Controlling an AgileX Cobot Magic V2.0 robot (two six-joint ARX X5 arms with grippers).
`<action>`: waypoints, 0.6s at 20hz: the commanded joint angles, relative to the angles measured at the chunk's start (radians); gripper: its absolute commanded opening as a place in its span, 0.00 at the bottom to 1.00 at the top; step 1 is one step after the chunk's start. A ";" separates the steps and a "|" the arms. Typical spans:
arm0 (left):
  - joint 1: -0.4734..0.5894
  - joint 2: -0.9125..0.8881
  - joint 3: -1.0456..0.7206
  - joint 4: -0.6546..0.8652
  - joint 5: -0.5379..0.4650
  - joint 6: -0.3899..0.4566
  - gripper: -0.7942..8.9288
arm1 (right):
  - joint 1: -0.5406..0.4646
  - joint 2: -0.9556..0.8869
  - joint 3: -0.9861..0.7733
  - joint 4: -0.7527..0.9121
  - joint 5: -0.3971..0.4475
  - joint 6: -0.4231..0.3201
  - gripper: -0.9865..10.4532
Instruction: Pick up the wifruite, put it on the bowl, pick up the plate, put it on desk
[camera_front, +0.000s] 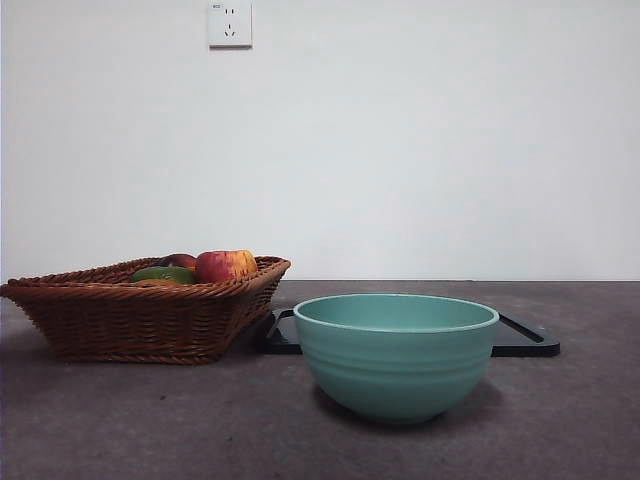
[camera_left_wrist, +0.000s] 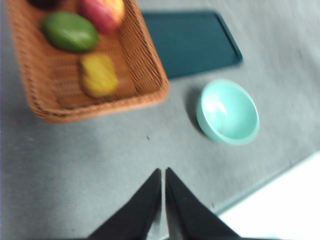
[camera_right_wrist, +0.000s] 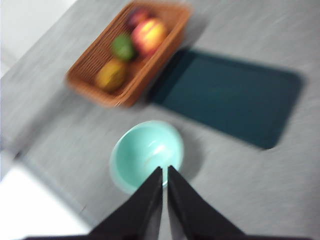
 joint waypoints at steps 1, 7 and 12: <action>-0.023 0.004 0.024 0.005 0.004 0.037 0.09 | 0.050 0.013 0.018 -0.010 -0.007 -0.038 0.09; -0.034 0.004 0.024 0.007 0.004 0.036 0.09 | 0.113 0.013 0.018 -0.027 -0.005 -0.040 0.09; -0.034 0.004 0.024 0.009 0.004 -0.008 0.41 | 0.113 0.013 0.018 -0.032 -0.006 -0.028 0.38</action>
